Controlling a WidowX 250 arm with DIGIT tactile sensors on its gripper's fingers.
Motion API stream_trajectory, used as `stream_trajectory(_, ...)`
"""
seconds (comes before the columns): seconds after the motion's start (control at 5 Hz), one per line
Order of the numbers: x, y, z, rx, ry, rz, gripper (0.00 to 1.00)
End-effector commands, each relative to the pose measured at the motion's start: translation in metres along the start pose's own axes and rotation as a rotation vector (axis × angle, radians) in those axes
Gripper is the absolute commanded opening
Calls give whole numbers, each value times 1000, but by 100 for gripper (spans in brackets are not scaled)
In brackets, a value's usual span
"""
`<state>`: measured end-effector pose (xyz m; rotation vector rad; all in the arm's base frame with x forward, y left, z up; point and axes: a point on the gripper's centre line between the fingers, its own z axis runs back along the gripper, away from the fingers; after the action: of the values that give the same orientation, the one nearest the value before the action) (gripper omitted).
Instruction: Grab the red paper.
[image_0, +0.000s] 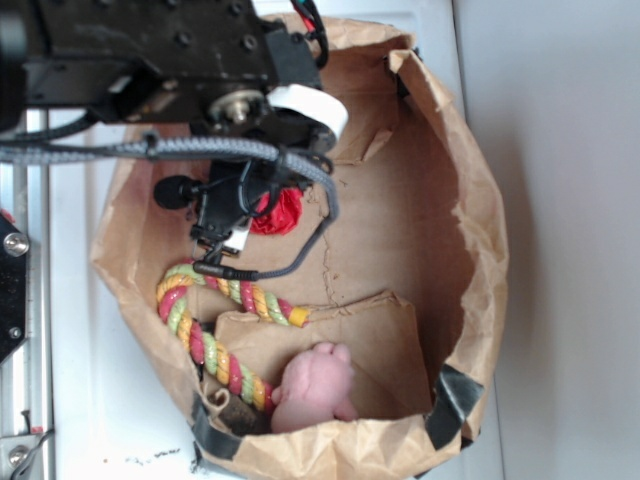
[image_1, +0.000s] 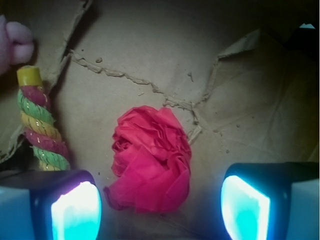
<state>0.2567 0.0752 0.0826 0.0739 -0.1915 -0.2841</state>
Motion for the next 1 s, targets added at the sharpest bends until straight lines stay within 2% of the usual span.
stream_trajectory(0.0, 10, 15, 2, 75, -14, 55, 100)
stream_trajectory(0.4, 15, 1, 10, 10, -35, 90, 100)
stream_trajectory(0.8, 21, 0, 10, -20, 29, 189, 100)
